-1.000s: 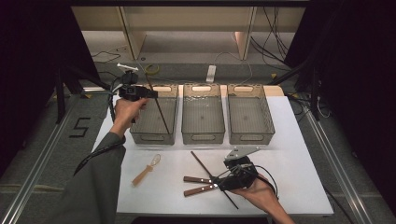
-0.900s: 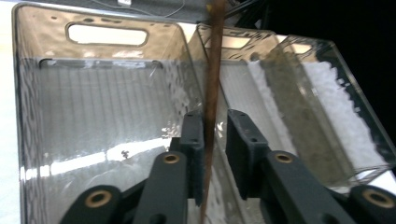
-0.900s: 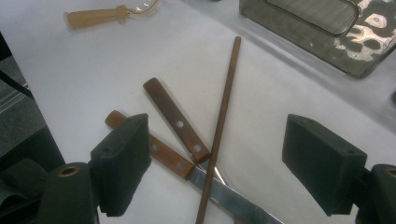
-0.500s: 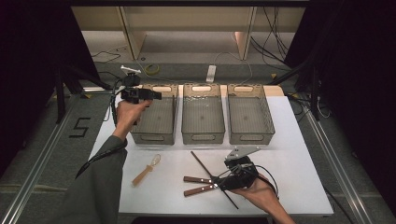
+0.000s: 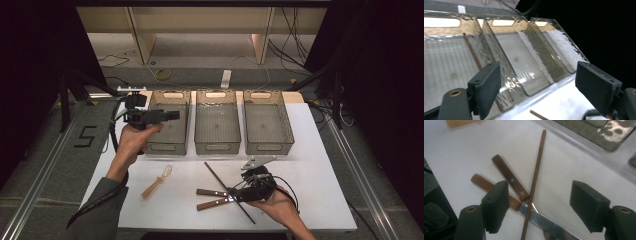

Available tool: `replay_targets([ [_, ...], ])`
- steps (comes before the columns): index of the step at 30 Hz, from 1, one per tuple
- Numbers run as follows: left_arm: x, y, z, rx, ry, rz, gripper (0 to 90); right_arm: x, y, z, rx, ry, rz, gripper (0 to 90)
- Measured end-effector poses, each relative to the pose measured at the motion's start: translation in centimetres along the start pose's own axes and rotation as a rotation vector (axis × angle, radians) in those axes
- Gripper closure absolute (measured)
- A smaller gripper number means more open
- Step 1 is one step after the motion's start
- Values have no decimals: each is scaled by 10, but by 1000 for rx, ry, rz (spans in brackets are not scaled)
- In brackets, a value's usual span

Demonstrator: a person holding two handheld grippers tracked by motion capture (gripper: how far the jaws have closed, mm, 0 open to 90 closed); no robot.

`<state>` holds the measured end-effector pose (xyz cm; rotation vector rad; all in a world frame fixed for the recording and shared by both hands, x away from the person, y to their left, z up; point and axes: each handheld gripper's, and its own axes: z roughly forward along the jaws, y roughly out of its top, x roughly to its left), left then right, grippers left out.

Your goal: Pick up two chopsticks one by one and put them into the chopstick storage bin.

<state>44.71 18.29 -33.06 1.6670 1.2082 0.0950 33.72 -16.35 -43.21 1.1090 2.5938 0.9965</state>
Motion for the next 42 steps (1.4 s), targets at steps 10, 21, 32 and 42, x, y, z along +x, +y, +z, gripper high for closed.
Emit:
replay_targets([
  [10, -11, -30, -5, -8, 7, 67, 188, -4, 5, 14, 62, -3, 14, 425],
  [21, -14, -67, -3, 24, -9, 73, 181, -5, 9, 30, 134, 8, -8, 536],
  [32, -17, -100, -5, -13, 3, 139, 178, -6, 14, 42, 182, 9, -20, 618],
  [42, -14, -117, -10, -8, 12, 144, 177, -3, 18, 50, 208, 11, -35, 649],
])
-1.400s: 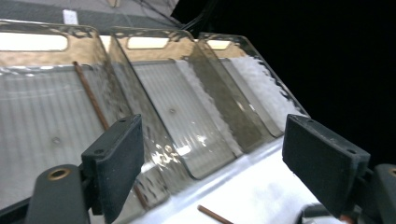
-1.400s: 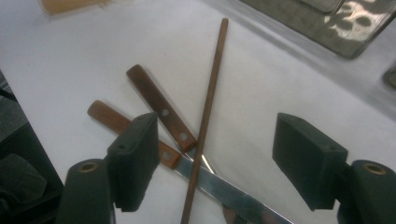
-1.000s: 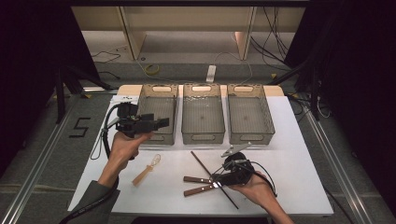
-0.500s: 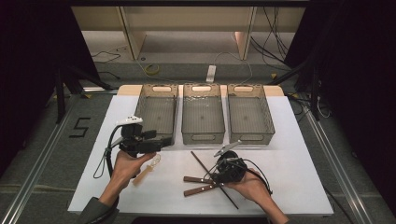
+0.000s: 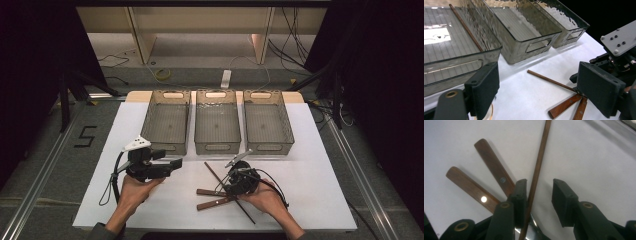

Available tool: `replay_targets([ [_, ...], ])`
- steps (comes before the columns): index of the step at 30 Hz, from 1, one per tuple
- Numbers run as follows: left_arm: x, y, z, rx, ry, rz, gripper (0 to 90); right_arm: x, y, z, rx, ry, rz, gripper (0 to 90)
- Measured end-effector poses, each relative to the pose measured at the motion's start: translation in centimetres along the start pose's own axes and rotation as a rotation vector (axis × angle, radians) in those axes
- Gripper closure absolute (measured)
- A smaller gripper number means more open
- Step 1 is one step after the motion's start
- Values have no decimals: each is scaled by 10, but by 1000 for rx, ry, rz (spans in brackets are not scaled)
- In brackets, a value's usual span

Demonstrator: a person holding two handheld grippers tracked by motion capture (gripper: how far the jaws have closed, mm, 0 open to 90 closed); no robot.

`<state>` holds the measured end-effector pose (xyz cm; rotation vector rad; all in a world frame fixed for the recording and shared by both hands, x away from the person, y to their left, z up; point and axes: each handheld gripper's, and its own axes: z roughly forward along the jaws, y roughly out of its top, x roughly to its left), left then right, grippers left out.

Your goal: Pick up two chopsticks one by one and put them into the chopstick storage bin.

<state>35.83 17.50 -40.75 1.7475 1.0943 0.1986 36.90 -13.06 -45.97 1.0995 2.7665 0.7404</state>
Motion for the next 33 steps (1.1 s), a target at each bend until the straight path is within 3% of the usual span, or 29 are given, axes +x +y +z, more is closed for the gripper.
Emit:
replay_targets([
  [15, 1, -3, -2, -6, -3, -6, 180, -1, 0, 6, 58, -18, -16, 754],
  [22, 0, -4, -1, 5, -5, -1, 180, 1, -1, 5, 66, -40, -18, 844],
  [28, -1, -5, 1, 13, -3, 0, 182, 2, 0, 2, 46, -43, -25, 855],
  [33, 0, -6, 3, 30, 18, -22, 183, 0, 1, -12, -23, -55, -29, 855],
])
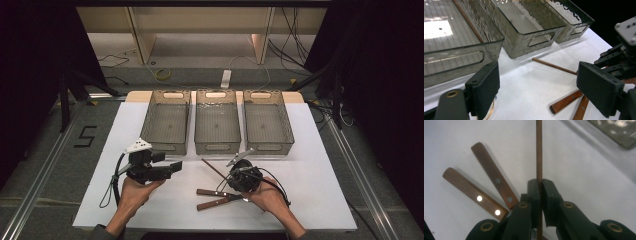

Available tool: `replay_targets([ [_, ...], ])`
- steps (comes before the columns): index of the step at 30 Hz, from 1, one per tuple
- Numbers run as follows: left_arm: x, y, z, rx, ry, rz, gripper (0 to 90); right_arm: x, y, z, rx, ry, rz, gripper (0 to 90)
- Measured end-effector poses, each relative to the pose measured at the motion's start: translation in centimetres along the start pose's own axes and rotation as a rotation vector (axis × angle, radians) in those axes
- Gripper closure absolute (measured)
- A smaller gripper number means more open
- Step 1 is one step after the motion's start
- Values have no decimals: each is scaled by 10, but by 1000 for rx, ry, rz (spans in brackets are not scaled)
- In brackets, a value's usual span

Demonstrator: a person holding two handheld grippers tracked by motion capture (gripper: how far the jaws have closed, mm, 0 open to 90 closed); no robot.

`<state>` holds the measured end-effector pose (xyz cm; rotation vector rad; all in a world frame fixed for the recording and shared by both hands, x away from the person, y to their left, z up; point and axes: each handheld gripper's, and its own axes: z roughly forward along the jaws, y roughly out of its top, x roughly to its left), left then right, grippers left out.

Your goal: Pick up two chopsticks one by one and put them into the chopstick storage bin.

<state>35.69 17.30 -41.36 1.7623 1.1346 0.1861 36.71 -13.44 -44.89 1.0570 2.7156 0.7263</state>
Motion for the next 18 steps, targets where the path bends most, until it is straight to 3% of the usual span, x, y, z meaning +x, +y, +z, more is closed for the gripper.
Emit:
replay_targets([
  [5, -2, 0, 2, -2, -13, -27, 183, 2, 1, -7, -52, -1, -1, 855],
  [13, -9, 0, 9, -12, -30, -36, 182, 10, 7, -18, -137, -1, -11, 855],
  [16, -11, -1, 13, -14, -41, -60, 182, 14, 10, -20, -163, 3, -18, 855],
  [18, -11, -2, 18, -23, -70, -106, 182, 17, 12, -22, -177, 4, -29, 855],
])
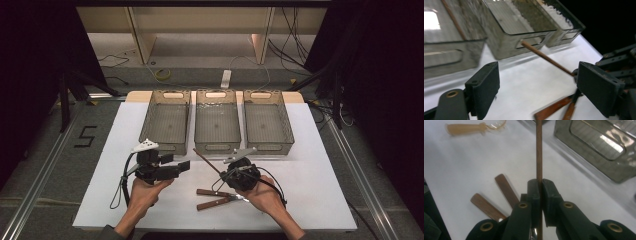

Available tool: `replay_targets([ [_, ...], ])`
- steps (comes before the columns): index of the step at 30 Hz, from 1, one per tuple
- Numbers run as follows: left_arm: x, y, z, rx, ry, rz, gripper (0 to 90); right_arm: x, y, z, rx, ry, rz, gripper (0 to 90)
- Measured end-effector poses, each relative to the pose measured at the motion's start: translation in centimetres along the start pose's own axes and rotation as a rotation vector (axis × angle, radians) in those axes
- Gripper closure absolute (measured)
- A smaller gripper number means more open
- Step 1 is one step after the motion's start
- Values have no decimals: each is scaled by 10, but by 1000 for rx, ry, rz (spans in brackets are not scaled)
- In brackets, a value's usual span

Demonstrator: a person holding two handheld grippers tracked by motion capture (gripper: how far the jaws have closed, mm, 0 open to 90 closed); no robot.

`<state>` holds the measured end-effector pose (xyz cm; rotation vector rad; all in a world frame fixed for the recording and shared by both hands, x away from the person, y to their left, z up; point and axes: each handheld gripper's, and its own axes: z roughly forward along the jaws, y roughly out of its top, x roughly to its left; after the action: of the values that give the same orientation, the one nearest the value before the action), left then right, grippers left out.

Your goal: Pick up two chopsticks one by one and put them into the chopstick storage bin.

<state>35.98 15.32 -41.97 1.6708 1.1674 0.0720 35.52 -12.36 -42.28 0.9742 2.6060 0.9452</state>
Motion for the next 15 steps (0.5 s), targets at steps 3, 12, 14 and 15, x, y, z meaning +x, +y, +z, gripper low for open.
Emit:
replay_targets([
  [3, -2, -1, 5, 2, -2, -6, 182, 5, 4, -1, -21, 6, -9, 855],
  [12, -4, -3, 13, -20, -49, -87, 192, 14, 10, -1, -69, 20, -22, 855],
  [14, -4, -4, 15, -23, -79, -130, 204, 16, 11, 0, -79, 24, -18, 855],
  [15, -3, -4, 16, -21, -85, -137, 211, 17, 11, 0, -84, 23, -19, 855],
])
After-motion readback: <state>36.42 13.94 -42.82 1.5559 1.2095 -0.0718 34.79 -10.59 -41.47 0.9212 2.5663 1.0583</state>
